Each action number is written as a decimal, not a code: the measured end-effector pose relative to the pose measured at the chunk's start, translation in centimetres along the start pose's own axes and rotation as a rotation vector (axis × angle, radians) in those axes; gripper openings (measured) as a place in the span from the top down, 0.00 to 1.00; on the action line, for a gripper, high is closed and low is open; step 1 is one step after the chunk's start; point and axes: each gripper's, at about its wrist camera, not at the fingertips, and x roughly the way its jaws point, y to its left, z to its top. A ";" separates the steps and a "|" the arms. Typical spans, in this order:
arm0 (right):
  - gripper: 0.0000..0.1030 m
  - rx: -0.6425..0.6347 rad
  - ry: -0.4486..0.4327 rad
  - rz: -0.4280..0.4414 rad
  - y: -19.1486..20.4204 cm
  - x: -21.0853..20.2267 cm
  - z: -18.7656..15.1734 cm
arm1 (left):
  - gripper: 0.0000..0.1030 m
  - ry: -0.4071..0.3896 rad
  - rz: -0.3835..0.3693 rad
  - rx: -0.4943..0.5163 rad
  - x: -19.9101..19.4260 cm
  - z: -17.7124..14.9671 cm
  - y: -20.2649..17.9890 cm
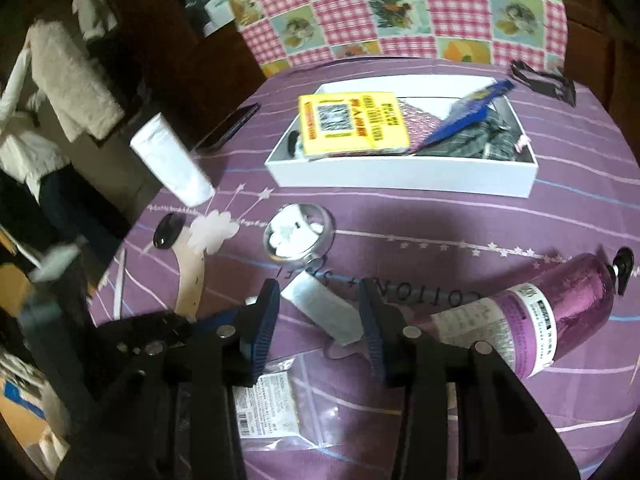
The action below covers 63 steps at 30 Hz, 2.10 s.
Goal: Organize soft objects
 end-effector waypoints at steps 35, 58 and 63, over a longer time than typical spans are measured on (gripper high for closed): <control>0.96 0.023 0.014 0.002 0.3 2.0 -1.5 | 0.89 -0.068 0.036 -0.212 -1.9 0.3 4.4; 0.95 0.179 -0.092 -0.045 -4.3 -1.2 4.7 | 0.89 -0.076 0.046 -0.131 0.4 10.3 -1.2; 0.95 0.243 -0.103 -0.076 -6.6 -0.5 7.4 | 0.89 -0.073 0.045 -0.121 3.2 13.1 -2.0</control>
